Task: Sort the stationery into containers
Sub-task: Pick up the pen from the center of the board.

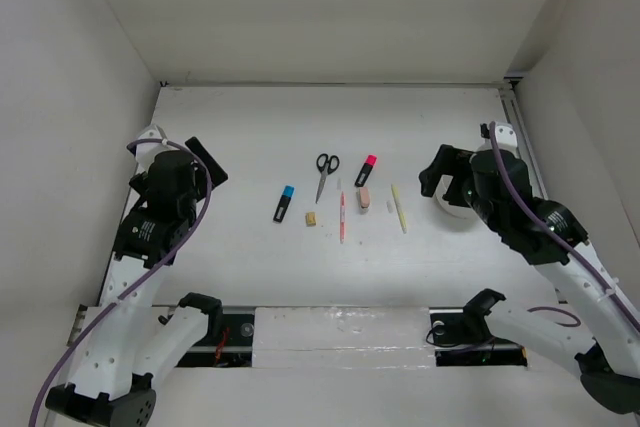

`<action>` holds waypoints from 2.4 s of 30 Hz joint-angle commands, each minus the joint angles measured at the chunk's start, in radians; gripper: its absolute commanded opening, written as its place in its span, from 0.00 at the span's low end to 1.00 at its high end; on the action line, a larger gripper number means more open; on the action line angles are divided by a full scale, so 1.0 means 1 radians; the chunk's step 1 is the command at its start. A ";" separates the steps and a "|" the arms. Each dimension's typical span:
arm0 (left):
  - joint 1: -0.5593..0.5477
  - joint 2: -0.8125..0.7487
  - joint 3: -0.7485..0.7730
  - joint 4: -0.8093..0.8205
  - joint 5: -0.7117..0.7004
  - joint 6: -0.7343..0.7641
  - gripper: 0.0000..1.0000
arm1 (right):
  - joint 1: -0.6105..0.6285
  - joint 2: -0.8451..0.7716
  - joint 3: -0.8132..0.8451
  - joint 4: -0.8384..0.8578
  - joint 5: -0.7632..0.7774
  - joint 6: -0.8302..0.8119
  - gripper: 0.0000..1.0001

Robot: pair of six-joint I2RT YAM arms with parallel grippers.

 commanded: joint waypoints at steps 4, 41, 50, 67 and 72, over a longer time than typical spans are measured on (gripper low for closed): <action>-0.003 -0.006 -0.007 0.031 -0.002 -0.005 1.00 | -0.009 0.021 -0.003 -0.005 -0.006 -0.013 1.00; -0.003 0.100 -0.081 0.174 0.185 0.046 1.00 | -0.182 0.651 -0.160 0.242 -0.251 -0.027 0.59; -0.003 0.100 -0.081 0.183 0.196 0.055 1.00 | -0.147 0.731 -0.169 0.261 -0.228 -0.027 0.56; -0.003 0.100 -0.081 0.183 0.205 0.064 1.00 | -0.147 0.838 -0.160 0.298 -0.208 -0.036 0.51; -0.003 0.100 -0.081 0.183 0.205 0.064 1.00 | -0.147 0.858 -0.137 0.298 -0.197 -0.036 0.48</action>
